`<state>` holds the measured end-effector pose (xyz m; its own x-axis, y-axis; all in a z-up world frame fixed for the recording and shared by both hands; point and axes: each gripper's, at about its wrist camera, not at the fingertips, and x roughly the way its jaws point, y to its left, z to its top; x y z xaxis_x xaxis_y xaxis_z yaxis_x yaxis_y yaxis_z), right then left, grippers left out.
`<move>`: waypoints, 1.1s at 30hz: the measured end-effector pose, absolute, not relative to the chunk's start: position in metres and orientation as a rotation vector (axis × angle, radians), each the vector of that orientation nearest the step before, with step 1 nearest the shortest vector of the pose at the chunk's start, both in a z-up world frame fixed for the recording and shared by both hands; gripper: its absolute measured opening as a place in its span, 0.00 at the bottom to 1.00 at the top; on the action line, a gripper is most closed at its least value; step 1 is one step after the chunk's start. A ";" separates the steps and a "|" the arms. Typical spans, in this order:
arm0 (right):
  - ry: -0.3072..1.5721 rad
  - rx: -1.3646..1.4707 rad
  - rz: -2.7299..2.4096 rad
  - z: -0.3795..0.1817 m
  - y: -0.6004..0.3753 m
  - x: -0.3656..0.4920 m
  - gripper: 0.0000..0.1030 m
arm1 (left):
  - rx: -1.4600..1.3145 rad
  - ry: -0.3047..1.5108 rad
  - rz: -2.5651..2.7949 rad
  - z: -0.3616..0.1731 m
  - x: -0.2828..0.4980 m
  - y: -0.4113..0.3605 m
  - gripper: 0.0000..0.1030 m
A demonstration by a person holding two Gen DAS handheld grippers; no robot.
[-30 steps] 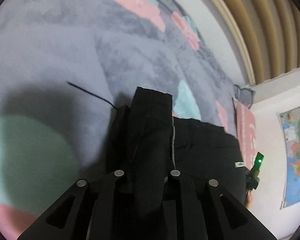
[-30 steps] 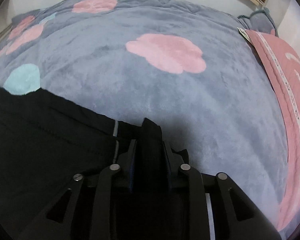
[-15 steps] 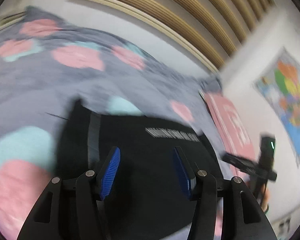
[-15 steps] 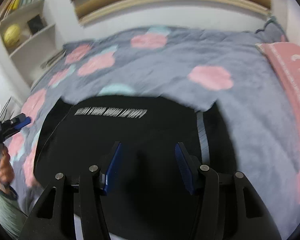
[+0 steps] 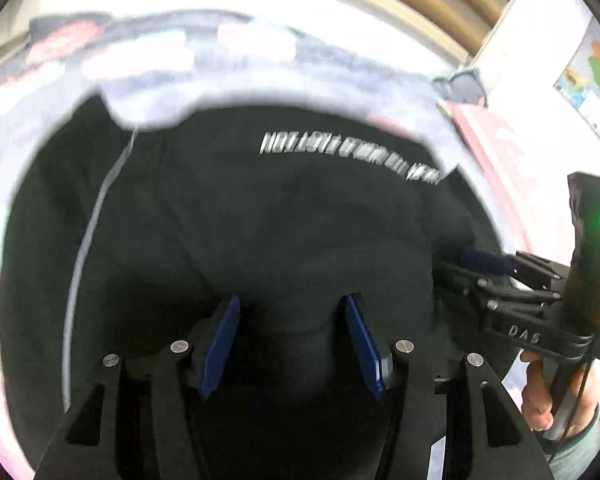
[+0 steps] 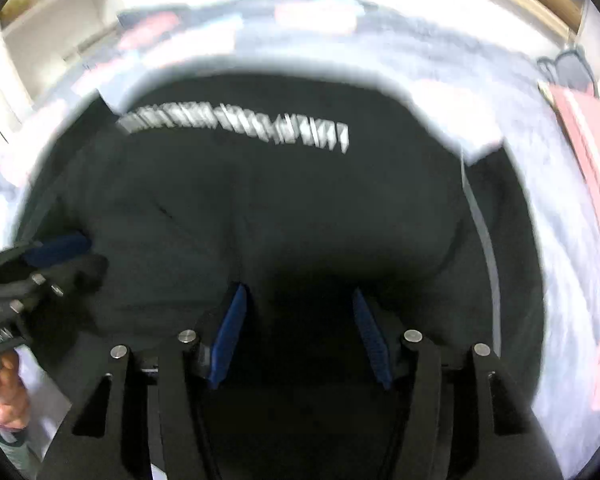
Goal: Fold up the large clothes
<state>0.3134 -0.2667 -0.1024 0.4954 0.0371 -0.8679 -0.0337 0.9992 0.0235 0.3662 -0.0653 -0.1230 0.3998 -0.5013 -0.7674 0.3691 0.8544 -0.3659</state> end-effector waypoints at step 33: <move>0.992 0.127 0.045 -0.068 -0.281 0.258 0.74 | -0.268 0.993 -0.498 -0.073 0.339 0.024 0.57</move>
<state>0.2580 -0.2811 -0.0683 0.5472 0.0954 -0.8315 0.0204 0.9917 0.1272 0.3385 0.0236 -0.0729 0.4476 -0.5153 -0.7308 0.2772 0.8570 -0.4344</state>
